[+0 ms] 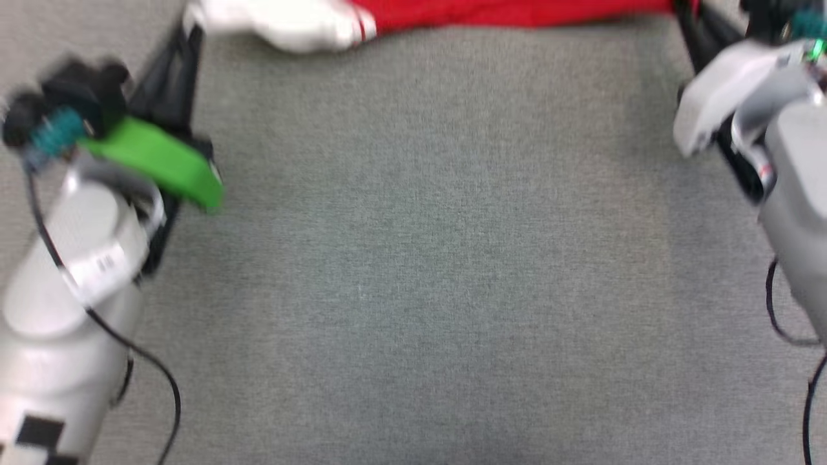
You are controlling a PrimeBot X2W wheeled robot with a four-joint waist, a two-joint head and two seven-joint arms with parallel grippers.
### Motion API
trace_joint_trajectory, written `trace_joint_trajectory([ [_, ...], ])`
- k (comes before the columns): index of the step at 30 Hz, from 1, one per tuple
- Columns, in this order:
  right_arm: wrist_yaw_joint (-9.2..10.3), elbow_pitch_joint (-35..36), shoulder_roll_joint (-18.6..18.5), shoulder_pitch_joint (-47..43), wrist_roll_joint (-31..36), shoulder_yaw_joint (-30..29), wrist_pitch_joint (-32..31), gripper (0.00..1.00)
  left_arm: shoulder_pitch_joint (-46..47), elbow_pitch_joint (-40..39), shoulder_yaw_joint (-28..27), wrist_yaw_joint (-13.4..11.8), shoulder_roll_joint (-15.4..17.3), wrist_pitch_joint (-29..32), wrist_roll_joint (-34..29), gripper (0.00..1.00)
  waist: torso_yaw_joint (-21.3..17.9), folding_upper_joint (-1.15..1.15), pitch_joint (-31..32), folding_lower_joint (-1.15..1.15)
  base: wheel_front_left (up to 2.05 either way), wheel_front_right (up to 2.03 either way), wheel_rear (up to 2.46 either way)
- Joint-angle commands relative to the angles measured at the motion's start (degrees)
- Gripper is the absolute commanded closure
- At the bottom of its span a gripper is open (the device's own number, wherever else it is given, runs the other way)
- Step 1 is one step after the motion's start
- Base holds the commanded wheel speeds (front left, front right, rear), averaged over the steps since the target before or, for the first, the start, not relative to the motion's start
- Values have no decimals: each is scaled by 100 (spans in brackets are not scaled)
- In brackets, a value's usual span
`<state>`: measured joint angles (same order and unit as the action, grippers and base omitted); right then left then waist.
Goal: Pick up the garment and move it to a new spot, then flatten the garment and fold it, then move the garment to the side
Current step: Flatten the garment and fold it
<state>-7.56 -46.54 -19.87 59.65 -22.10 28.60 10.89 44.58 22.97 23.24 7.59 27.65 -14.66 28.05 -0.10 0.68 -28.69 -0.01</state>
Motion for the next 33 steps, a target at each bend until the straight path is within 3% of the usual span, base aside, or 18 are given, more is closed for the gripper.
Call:
trace_joint_trajectory([
  [1, 8, 70, -110, -273, -145, 146, -16, 100, -354, -77, 47, -21, 75, -33, -25, 100, 168, -68, 728, 1, 0, 0, 0],
  [12, 8, 625, -739, -1882, -1354, 471, -355, 100, -2657, -617, 45, -178, 298, -33, -30, 100, 334, -68, 1613, 1, 0, 0, 0],
  [21, 8, 1216, -1106, -3246, -2191, 340, -908, 100, -3461, -1105, 436, -179, 315, 110, -72, 100, 469, -68, 2206, 1, 0, 0, 0],
  [29, 8, 2192, -1321, -4632, -3038, 19, -1466, 100, -4260, -1638, 745, -203, 598, 475, 2, 100, 529, -68, 2644, 1, 0, 0, 0],
  [33, 8, 2629, -1474, -5237, -3124, -183, -1629, 100, -4703, -1955, 758, -295, 747, 618, 143, 100, 535, -68, 2765, 1, 0, 0, 0],
])
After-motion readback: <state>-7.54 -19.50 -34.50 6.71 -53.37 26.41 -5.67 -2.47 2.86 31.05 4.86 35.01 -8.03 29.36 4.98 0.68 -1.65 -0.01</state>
